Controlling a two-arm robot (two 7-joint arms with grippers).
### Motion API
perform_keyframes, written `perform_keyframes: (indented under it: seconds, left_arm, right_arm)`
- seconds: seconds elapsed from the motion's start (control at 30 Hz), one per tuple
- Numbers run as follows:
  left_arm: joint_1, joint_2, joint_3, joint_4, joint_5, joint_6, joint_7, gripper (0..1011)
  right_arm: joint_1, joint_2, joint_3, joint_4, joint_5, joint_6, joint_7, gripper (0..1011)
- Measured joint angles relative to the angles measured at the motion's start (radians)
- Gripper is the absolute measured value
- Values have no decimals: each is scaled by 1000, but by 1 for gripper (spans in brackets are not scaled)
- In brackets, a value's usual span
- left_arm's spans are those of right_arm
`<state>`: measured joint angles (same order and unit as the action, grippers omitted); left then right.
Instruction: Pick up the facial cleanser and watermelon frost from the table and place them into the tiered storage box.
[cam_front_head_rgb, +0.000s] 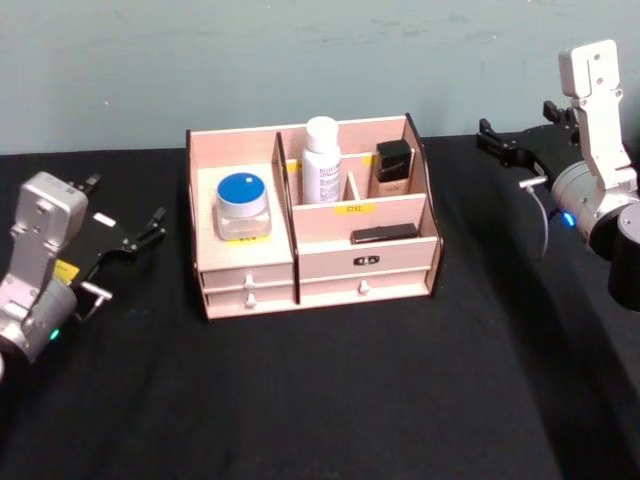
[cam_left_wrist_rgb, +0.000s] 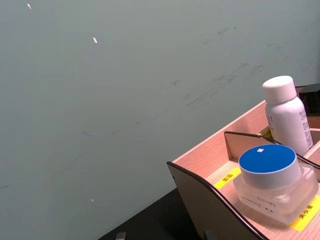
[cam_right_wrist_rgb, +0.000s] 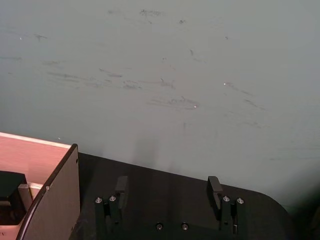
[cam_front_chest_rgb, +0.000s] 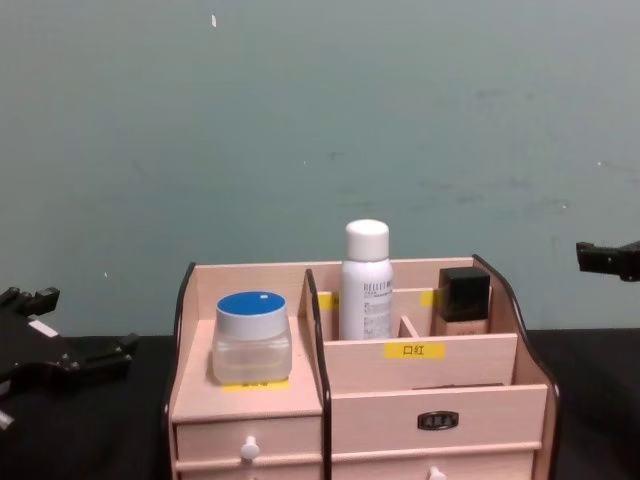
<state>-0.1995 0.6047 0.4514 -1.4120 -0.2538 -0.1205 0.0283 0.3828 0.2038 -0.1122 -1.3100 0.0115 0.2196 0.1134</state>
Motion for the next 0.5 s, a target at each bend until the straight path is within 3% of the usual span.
perform_keyframes:
  seconds: [0.5]
  left_arm:
    - [0, 0, 0, 0, 0, 0, 0, 1010]
  right_arm:
    - [-1, 1, -2, -5, 2, 1, 1, 1003]
